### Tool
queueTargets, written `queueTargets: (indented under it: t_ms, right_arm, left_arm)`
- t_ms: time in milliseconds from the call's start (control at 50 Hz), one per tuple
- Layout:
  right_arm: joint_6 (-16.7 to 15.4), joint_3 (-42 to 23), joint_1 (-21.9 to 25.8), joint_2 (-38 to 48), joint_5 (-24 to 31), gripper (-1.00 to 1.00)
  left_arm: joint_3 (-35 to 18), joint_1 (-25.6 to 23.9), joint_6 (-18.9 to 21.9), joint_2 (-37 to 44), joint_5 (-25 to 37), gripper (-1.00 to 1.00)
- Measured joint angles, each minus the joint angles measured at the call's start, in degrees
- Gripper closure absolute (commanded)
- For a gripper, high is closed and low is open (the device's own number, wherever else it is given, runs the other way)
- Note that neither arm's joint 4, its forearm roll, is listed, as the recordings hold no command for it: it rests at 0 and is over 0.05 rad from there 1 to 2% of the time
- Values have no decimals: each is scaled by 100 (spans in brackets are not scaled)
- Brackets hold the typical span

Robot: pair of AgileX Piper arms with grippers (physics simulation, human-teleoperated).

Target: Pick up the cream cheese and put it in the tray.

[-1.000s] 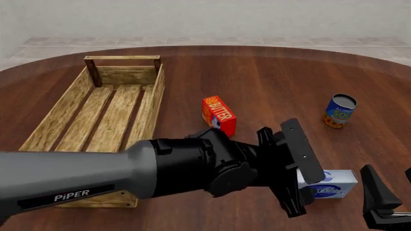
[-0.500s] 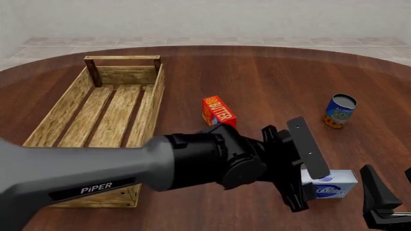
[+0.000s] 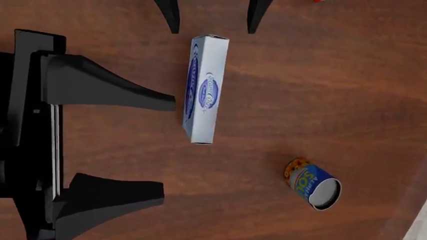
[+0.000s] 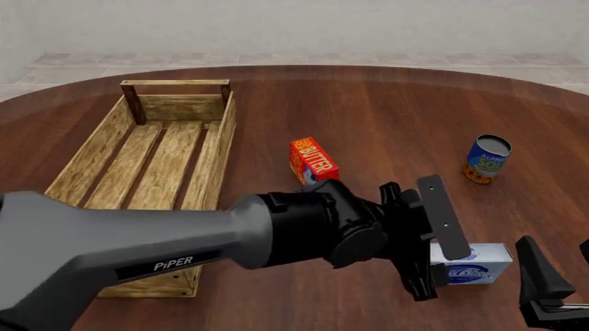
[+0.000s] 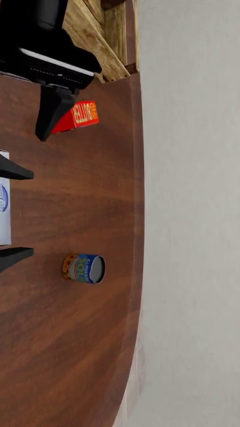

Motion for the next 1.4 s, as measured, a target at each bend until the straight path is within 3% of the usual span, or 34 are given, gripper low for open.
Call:
queueTargets:
  t_ms: [1400]
  right_arm:
    - [52,5,31,186,-106,-100]
  left_arm:
    - [-370,121,-2,982,-262,-100]
